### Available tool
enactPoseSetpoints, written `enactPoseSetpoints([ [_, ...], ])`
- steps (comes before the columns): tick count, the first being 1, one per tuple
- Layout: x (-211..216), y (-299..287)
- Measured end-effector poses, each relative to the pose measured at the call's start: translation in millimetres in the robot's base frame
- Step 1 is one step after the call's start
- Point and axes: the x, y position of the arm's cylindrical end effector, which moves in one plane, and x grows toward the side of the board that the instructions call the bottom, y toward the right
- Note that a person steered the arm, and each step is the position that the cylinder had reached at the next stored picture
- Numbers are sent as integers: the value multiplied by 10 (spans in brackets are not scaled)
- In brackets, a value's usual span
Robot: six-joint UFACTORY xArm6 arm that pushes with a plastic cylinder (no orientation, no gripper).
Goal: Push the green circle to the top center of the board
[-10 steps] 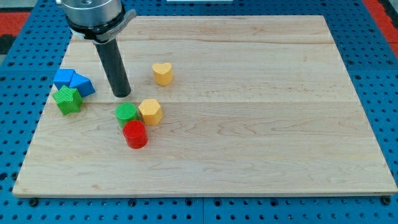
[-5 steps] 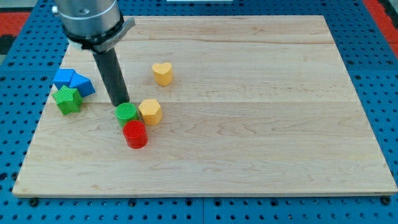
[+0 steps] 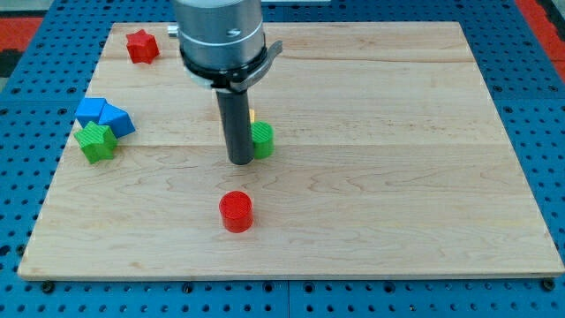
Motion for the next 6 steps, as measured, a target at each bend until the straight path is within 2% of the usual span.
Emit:
enactPoseSetpoints([
  [1, -43, 110],
  [2, -47, 490],
  [5, -80, 701],
  [6, -401, 711],
])
